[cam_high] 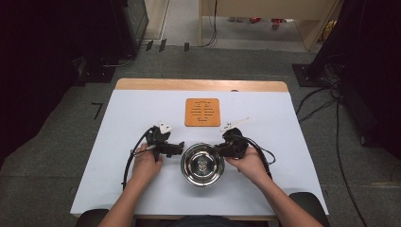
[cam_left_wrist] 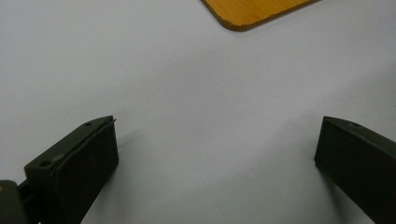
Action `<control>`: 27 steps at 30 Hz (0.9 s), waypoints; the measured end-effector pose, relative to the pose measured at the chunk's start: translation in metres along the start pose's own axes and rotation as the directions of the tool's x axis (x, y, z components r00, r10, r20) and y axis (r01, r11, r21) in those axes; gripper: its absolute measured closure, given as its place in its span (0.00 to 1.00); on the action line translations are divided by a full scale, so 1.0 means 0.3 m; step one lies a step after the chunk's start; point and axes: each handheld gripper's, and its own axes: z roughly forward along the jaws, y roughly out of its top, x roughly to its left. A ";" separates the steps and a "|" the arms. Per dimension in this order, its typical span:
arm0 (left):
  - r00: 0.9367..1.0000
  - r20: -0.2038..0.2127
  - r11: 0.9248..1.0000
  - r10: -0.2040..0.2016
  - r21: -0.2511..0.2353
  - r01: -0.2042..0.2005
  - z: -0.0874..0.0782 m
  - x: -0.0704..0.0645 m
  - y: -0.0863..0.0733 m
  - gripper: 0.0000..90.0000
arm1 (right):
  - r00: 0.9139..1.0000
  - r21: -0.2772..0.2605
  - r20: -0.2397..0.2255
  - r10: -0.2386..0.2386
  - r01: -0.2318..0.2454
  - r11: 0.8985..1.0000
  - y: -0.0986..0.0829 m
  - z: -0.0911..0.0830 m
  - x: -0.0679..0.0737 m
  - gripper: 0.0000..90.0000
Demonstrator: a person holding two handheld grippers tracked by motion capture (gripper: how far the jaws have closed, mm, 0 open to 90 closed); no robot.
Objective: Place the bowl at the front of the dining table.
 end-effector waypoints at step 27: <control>1.000 0.000 1.000 0.001 0.001 -0.001 0.000 0.000 0.000 0.00 | 0.998 -0.039 0.052 0.030 -0.028 0.999 0.005 -0.033 -0.035 0.93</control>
